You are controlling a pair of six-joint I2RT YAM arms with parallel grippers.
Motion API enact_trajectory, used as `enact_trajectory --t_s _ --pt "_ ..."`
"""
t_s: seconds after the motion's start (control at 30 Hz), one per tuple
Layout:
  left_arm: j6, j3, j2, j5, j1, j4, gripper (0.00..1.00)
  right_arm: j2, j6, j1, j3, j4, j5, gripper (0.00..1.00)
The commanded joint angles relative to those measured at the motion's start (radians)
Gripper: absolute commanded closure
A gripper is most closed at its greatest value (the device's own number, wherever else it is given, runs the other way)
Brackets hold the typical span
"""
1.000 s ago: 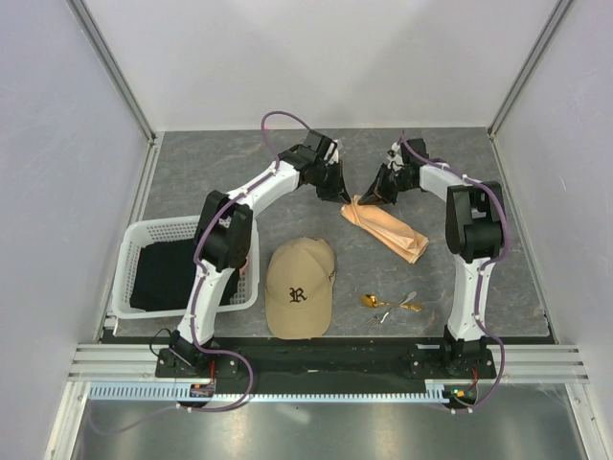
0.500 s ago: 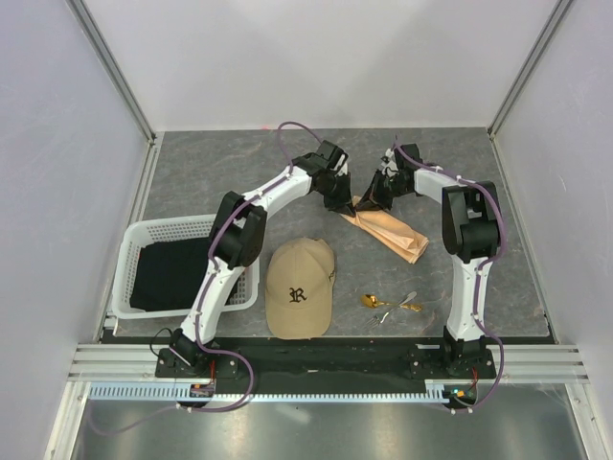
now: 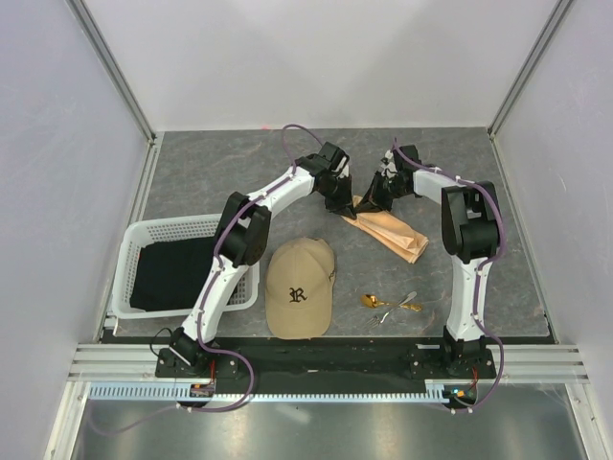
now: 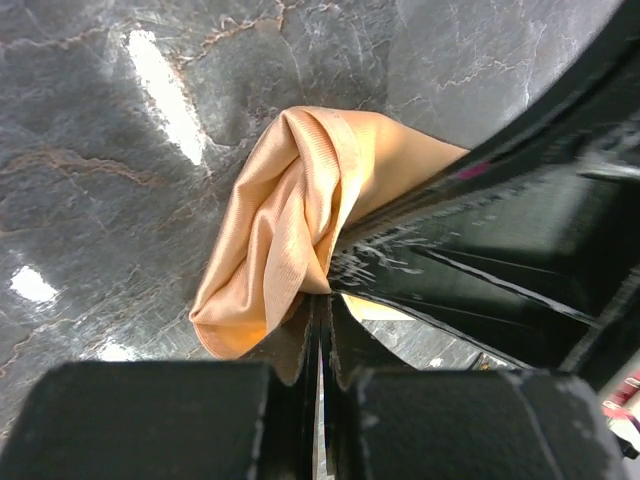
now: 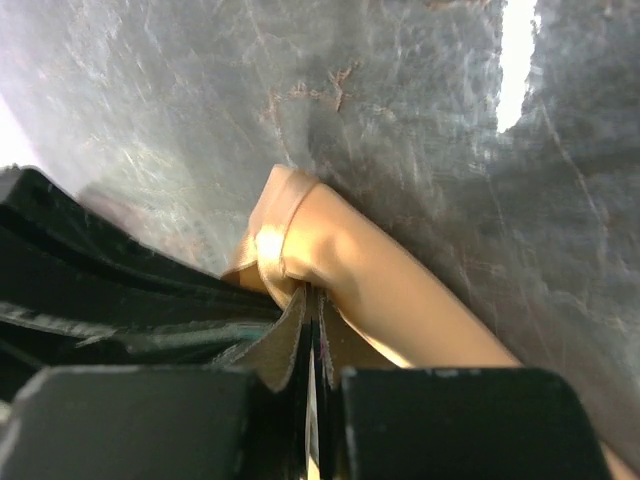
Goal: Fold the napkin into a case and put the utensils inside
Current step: Smooth out the smaller rectangle-folded napkin at the center of the board, then pick up the smaller rectangle-folded napkin from the center of the board.
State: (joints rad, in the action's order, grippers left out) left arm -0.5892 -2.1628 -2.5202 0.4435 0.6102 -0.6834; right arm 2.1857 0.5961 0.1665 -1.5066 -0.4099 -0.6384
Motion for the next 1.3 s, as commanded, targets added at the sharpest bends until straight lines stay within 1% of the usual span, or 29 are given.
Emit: enact_trajectory --t_s 0.0,0.07,0.1,0.13,0.17,0.23,0.27,0.33,0.37,0.47,0.57,0.73,0.83,1.03,1.27 --pt "0.046 -0.029 0.029 -0.014 -0.009 0.041 0.98 -0.107 -0.126 0.011 -0.124 -0.223 0.075 0.94" --pt "0.046 -0.025 0.076 -0.002 -0.015 0.035 0.97 -0.133 -0.200 0.011 -0.156 -0.317 0.130 0.91" --pt "0.048 -0.019 0.095 0.000 -0.018 0.027 0.92 -0.161 -0.220 0.011 -0.162 -0.342 0.191 0.87" --pt "0.049 -0.012 0.115 0.004 -0.021 0.024 0.90 -0.173 -0.266 0.010 -0.164 -0.361 0.221 0.83" --pt "0.054 0.006 0.139 0.007 -0.024 0.021 0.88 -0.184 -0.288 0.011 -0.167 -0.404 0.252 0.77" --pt "0.063 0.033 0.213 0.017 -0.033 0.013 0.83 -0.211 -0.330 0.013 -0.167 -0.444 0.330 0.70" --pt "0.077 0.062 0.234 0.027 -0.038 0.010 0.82 -0.219 -0.370 0.021 -0.156 -0.469 0.359 0.61" --pt "0.089 0.113 0.305 0.031 -0.049 0.002 0.80 -0.248 -0.419 0.044 -0.146 -0.487 0.458 0.53" --pt "0.101 0.136 0.326 0.032 -0.052 0.002 0.80 -0.254 -0.464 0.071 -0.138 -0.504 0.488 0.45" --pt "0.106 0.231 0.417 0.052 -0.084 0.005 0.79 -0.279 -0.513 0.135 -0.121 -0.514 0.604 0.35" --pt "0.101 0.319 0.484 0.083 -0.115 0.022 0.79 -0.274 -0.564 0.201 -0.127 -0.517 0.692 0.28" --pt "0.106 0.412 0.563 0.106 -0.148 0.047 0.79 -0.228 -0.628 0.284 -0.141 -0.527 0.750 0.22" --pt "0.106 0.432 0.586 0.126 -0.159 0.053 0.79 -0.207 -0.653 0.304 -0.141 -0.523 0.786 0.20" --pt "0.106 0.466 0.618 0.142 -0.165 0.056 0.79 -0.175 -0.682 0.307 -0.121 -0.498 0.792 0.18" --pt "0.109 0.469 0.618 0.158 -0.171 0.058 0.79 -0.153 -0.699 0.307 -0.070 -0.466 0.801 0.18"
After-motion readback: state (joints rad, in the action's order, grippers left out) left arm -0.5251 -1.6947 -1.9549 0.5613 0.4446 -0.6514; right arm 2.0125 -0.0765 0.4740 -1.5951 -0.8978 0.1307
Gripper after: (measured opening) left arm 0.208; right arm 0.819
